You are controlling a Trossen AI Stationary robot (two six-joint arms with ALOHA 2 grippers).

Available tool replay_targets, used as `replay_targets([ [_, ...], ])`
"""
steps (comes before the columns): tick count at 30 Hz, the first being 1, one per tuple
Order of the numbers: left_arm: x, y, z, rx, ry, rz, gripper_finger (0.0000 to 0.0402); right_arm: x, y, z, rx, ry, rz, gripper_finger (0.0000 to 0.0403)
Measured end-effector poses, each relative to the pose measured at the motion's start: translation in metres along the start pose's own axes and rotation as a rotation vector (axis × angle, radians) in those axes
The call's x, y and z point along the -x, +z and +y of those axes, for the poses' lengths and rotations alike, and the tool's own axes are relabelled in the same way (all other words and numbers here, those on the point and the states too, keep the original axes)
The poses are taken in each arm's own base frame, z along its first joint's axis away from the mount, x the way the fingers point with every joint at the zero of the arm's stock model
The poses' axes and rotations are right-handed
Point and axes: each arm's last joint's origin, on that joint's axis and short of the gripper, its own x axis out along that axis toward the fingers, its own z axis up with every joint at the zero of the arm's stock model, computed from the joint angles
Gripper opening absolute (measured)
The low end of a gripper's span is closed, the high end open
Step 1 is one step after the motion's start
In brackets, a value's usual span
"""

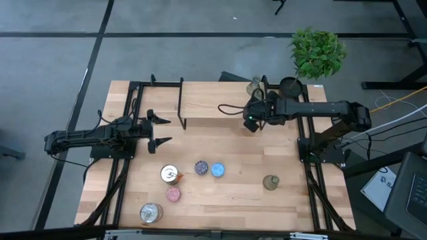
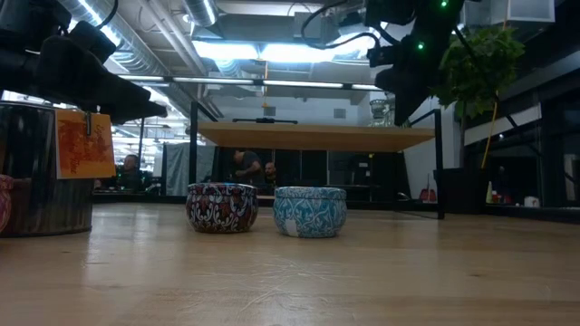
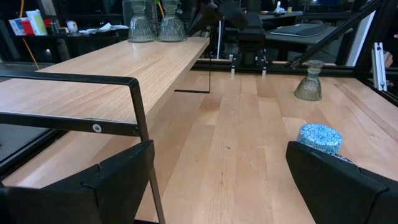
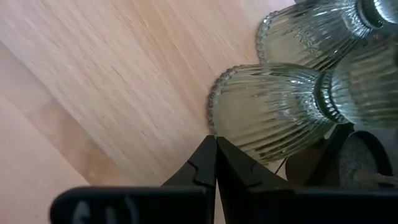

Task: Pick & Place candle stick holders
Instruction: Put the top transparent glass candle holder on the shelf aligned with the other transparent glass candle holder

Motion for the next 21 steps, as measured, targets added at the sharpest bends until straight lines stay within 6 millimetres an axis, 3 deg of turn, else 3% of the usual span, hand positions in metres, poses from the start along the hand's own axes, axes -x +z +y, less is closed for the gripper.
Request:
replay_targets([
  [21, 0.0, -0.0001, 0.0, 0.0, 0.0, 0.0, 0.0363, -0.0076, 0.0069, -0.0081, 0.02, 0.036, 0.003, 0.0011],
])
